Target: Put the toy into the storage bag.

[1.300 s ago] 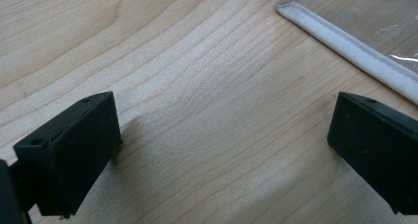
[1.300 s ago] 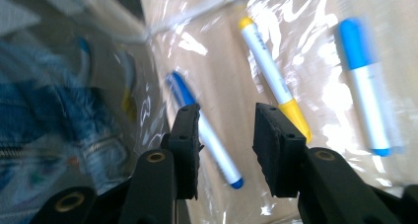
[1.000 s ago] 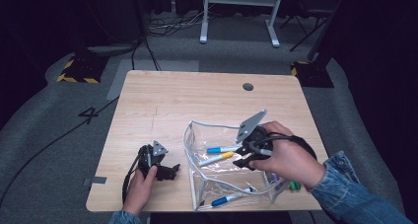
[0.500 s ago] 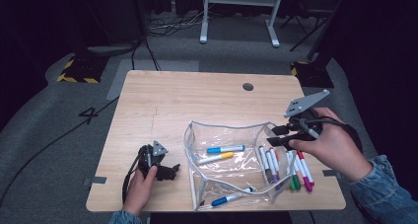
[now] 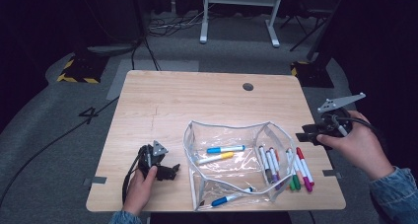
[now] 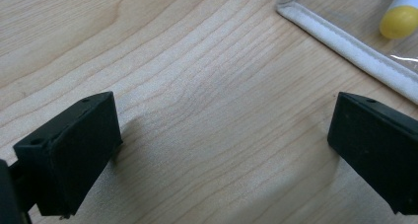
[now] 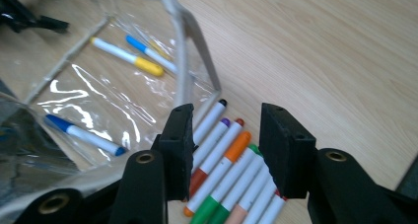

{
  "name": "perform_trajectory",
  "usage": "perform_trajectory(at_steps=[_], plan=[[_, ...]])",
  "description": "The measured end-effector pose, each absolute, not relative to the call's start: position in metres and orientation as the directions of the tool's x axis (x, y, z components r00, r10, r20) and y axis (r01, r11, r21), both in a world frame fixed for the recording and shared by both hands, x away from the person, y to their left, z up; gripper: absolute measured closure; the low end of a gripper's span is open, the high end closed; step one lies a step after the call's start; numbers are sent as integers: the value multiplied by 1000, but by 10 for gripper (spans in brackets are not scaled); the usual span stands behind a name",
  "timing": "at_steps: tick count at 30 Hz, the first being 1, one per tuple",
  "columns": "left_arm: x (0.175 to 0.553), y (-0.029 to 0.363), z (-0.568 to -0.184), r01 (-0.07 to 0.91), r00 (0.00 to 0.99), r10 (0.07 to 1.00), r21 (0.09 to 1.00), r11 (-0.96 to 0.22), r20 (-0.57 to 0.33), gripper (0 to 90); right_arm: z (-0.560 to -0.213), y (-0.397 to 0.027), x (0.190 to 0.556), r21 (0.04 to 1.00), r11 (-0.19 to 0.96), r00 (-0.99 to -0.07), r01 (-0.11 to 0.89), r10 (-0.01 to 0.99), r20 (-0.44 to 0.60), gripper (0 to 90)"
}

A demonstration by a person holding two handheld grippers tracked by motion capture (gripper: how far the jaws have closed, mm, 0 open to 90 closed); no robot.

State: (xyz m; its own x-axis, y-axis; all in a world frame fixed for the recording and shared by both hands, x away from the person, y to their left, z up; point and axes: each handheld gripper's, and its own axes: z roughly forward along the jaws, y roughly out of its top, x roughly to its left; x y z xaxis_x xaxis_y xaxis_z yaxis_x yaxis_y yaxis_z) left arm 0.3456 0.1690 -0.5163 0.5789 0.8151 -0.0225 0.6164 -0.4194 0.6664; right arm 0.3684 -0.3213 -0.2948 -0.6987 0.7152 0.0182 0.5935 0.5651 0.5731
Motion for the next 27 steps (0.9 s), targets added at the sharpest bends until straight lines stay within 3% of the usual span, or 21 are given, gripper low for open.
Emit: perform_trajectory(at_steps=[9, 15, 27], plan=[[346, 169, -516, 617, 579, 815, 667, -419, -23, 1, -334, -350, 382, 523, 526, -622, 671, 783, 11, 564], [345, 169, -516, 621, 578, 816, 663, -417, -28, 1, -381, -368, 388, 477, 491, -567, 729, 823, 21, 528], [345, 169, -516, 620, 578, 816, 664, -417, -27, 1, -441, -388, 387, 377, 465, -518, 801, 854, 48, 527]])
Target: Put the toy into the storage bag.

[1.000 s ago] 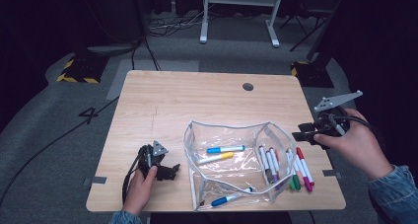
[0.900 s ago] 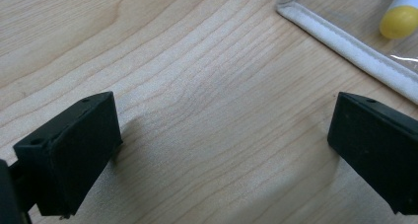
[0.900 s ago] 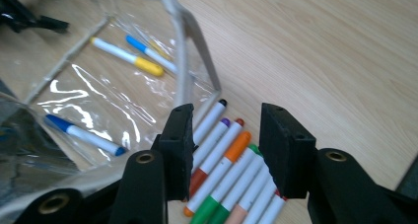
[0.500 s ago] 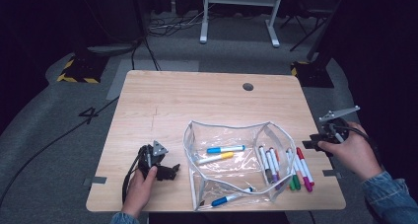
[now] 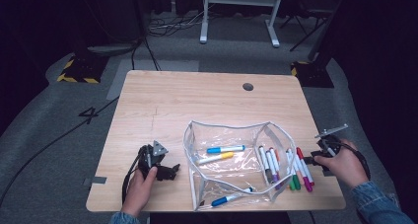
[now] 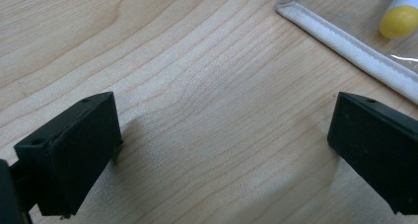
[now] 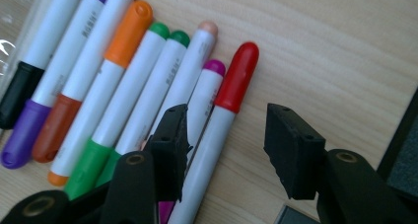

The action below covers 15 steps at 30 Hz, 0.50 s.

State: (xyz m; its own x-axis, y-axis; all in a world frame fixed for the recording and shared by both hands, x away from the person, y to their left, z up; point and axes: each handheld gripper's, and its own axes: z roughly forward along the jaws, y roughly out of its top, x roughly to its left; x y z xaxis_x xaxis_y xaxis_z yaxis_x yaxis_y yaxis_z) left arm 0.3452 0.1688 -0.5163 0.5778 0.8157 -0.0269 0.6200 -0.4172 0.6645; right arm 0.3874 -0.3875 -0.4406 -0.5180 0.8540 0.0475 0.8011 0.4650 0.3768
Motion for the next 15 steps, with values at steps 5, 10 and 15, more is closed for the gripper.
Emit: perform_trajectory(at_steps=[5, 10, 15], plan=[[345, 169, -516, 620, 578, 816, 664, -417, -28, 1, -458, -391, 388, 349, 452, -502, 821, 863, 63, 530], [345, 169, -516, 618, 578, 815, 666, -418, -25, 1, -468, -395, 391, 327, 454, -492, 829, 870, 41, 590], [345, 169, -516, 620, 578, 816, 664, -417, -28, 1, -470, -398, 393, 310, 422, -447, 852, 894, 11, 750]])
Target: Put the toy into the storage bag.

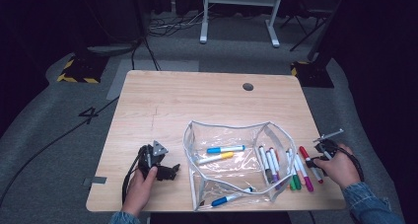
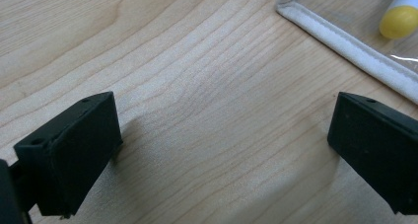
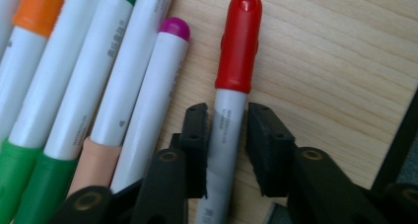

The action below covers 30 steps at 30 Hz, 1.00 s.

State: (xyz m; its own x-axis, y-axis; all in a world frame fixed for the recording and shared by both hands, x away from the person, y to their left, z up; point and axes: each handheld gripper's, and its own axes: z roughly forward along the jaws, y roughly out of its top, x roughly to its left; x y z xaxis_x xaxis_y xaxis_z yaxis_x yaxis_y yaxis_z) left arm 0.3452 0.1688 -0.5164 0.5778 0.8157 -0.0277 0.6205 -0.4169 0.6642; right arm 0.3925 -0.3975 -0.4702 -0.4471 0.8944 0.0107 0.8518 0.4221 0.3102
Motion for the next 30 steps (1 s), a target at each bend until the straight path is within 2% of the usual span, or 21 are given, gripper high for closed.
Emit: perform_trajectory(at_steps=[1, 12, 20, 30], plan=[[345, 169, -516, 619, 578, 816, 665, -418, -25, 1, -469, -397, 392, 287, 387, -405, 877, 914, 5, 770], [345, 169, -516, 618, 576, 817, 667, -418, -22, 1, -457, -403, 392, 310, 364, -389, 878, 921, 20, 773], [345, 169, -516, 618, 576, 817, 666, -417, -22, 1, -428, -399, 388, 387, 402, -441, 830, 897, 14, 773], [345, 169, -516, 618, 576, 817, 667, -417, -22, 1, -372, -370, 375, 452, 480, -545, 752, 838, 17, 773]])
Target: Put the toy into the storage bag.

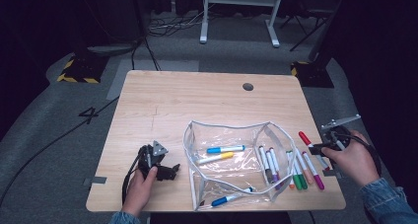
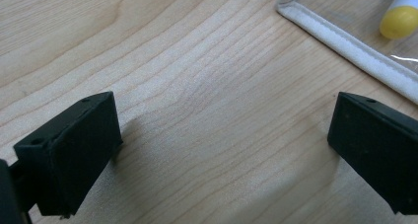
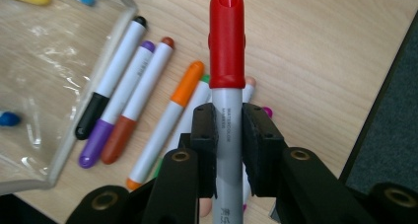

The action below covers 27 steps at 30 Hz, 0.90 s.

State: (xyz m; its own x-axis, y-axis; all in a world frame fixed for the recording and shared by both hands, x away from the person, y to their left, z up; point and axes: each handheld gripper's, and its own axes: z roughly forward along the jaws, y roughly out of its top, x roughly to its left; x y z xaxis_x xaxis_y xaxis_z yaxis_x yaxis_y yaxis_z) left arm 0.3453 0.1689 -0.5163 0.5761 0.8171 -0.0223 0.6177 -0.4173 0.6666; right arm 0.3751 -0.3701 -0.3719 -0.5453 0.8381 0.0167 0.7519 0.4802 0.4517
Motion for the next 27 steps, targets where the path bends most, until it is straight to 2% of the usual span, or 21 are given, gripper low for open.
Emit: perform_trajectory(at_steps=[15, 27], plan=[[345, 169, -516, 617, 576, 817, 667, -417, -22, 1, -298, -331, 364, 525, 563, -663, 638, 748, 4, 773], [345, 169, -516, 617, 576, 817, 667, -417, -22, 1, -269, -289, 347, 530, 658, -775, 535, 631, -1, 774]])
